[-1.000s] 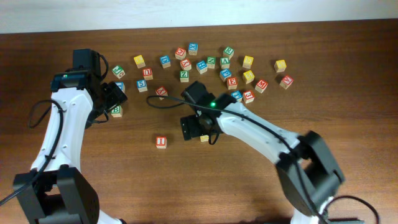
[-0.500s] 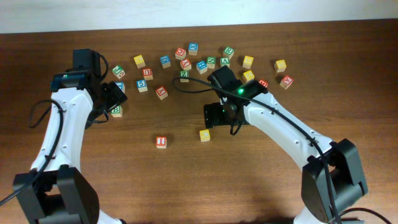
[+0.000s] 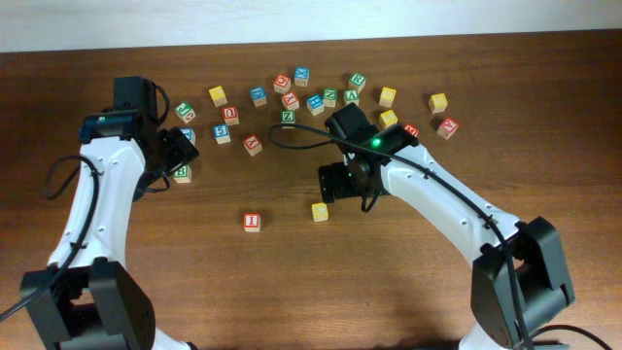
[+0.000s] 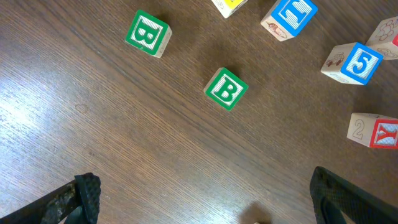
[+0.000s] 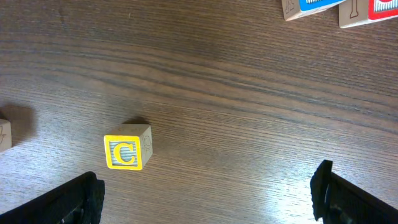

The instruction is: Spell out ICRA

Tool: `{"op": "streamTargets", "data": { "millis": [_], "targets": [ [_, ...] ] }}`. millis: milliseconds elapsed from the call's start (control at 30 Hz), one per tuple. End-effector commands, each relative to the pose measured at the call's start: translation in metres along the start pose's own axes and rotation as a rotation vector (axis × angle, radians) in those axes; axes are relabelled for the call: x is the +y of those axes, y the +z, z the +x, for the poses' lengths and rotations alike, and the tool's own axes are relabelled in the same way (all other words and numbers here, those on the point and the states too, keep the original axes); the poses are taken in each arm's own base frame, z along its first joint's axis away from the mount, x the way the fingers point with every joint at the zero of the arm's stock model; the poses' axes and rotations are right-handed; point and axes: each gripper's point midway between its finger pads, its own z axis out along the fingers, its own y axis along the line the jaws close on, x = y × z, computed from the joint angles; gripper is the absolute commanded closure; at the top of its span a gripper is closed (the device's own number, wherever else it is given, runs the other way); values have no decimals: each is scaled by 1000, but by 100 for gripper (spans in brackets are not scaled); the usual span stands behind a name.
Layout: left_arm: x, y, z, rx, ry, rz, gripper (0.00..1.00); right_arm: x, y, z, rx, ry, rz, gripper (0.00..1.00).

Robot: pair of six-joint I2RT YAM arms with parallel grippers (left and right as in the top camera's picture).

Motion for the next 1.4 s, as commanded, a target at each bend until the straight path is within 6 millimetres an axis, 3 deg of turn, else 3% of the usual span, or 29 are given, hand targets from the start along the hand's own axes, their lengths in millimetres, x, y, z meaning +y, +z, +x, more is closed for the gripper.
{"op": "streamTargets", "data": {
  "millis": [0, 400, 1367],
  "targets": [
    [3, 3, 0, 3, -6, -15, 1, -2, 0, 2, 2, -11, 14, 2],
    [3, 3, 0, 3, -6, -15, 1, -4, 1, 13, 47, -8, 19, 2],
    [3, 3, 0, 3, -6, -15, 1, 2, 1, 16, 63, -4, -18, 4]
  ]
}}
